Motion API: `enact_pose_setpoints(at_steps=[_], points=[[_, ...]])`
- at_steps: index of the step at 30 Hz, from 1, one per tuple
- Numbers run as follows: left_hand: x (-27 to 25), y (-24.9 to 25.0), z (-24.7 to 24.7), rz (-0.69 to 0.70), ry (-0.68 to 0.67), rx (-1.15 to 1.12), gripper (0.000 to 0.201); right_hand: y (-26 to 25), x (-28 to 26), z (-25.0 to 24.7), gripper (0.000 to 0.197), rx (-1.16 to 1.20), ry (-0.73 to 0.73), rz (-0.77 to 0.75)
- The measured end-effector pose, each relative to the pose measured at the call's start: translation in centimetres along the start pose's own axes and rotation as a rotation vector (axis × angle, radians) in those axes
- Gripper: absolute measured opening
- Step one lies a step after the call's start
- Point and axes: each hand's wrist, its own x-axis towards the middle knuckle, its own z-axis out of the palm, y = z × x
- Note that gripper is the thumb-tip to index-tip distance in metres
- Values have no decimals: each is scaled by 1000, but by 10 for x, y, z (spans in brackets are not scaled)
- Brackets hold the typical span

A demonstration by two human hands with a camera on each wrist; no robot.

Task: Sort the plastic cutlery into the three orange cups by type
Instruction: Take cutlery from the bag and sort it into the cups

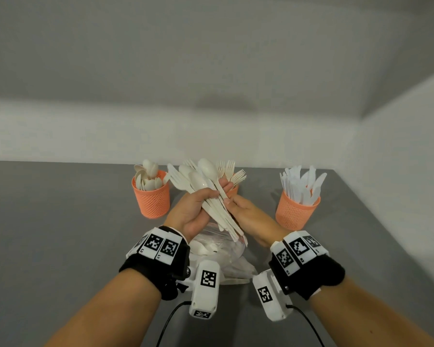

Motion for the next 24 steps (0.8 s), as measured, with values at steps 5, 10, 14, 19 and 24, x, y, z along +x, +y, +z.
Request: enact_pose_setpoints(at_steps=[5, 10, 14, 19, 24], points=[[2, -1, -2, 37, 77, -90, 33, -3, -7, 4, 21, -328, 380, -397], [6, -1, -7, 100, 153, -133, 28, -8, -11, 3, 7, -230, 362, -509], [4, 9, -8, 154, 286, -221, 22, -11, -16, -13, 10, -99, 173, -308], [0, 12, -3, 160, 350, -197, 22, -14, -25, -10, 30, -240, 70, -356], [0, 11, -4, 168, 376, -186, 16, -10, -22, -11, 34, -138, 84, -250]])
